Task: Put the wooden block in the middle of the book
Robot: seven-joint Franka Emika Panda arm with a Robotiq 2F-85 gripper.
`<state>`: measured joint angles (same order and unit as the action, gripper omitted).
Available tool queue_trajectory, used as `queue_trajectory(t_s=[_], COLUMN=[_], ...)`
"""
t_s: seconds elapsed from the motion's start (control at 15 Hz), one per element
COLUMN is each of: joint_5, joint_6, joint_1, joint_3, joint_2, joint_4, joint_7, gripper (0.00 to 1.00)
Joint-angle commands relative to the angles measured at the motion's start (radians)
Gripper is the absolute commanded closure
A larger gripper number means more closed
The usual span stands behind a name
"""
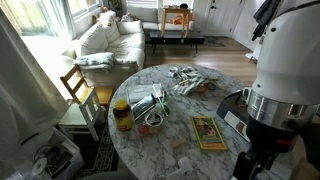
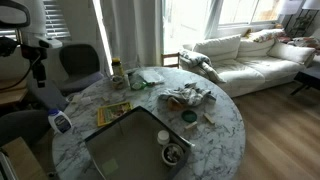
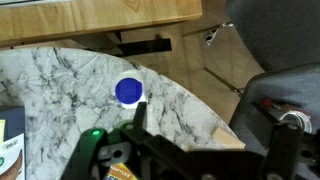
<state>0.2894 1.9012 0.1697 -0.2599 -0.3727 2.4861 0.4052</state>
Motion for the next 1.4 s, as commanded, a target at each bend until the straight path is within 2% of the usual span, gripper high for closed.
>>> queue_trajectory(t_s=[0.0,0.6,0.87,1.2,1.27,1.33], joint_5=[-0.002,-0.002,-0.015,-0.176,-0.187,-0.149], joint_6=[-0.002,-0.002,0.137,0.262,0.306,0.267], joint_1=[0.003,0.003,-0.022,-0.052,-0.053,-0.035], joint_3=[0.003,0.003,0.015,0.027,0.038,0.041], joint_2=[0.000,0.000,0.137,0.298,0.320,0.265], joint_4=[-0.002,-0.002,-0.020,-0.062,-0.065,-0.038], joint_7=[0.001,0.001,-0.022,0.024,0.041,0.011], gripper=[0.00,0.00,0.00,0.00,0.00,0.00])
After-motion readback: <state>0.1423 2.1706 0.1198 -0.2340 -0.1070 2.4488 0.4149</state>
